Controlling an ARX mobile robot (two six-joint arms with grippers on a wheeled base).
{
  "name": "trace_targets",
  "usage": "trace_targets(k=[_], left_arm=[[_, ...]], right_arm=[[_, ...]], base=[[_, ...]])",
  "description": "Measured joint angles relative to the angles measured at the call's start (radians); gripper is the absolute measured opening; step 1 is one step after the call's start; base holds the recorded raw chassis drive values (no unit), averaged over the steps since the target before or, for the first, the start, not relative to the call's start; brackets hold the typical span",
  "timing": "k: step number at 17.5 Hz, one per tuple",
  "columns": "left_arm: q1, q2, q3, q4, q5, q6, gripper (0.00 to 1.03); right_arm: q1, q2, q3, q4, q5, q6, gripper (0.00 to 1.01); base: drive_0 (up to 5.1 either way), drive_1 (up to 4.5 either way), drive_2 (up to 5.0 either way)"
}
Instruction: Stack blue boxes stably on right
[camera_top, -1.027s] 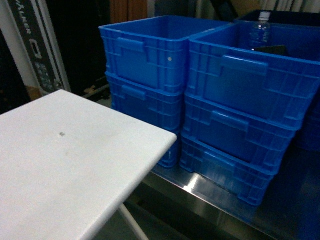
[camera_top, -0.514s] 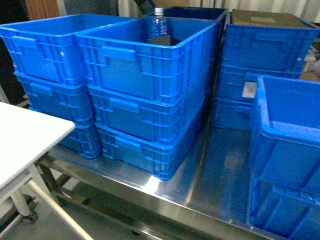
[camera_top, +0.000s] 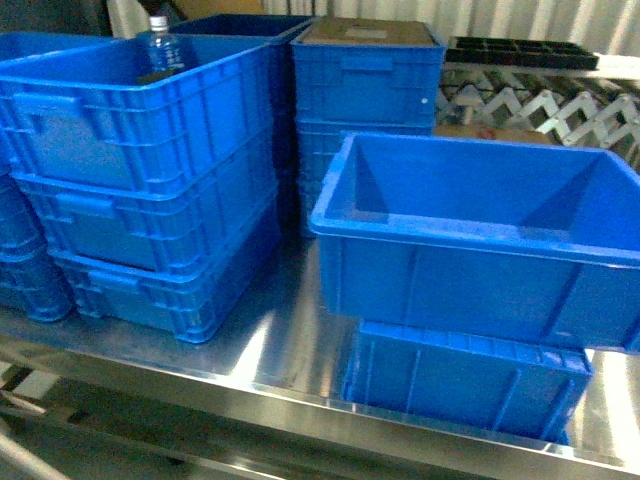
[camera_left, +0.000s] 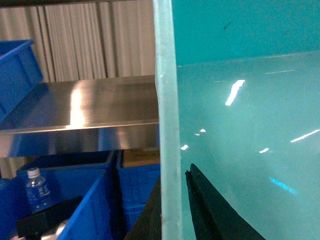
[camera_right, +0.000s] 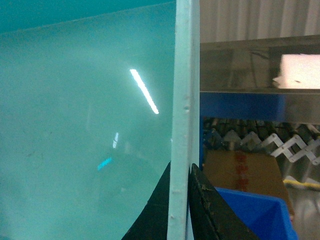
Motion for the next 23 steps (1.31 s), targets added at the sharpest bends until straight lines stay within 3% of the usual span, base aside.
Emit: trace_targets(k=[8,23], left_arm=[[-0.007,0.001,0.003,0.002,-0.004,0.005,0.08],[-0.007,0.001,0.003,0.003,-0.003,0.004,0.08]], right_arm=[[-0.011,0.000,0.000,0.004,-0.006,0.002,0.07],[-0.011,0.000,0.000,0.002,-0.006,0.002,0.07]], base=[[0.2,0.15,0.2],[-1.6,-1.61,-1.6]])
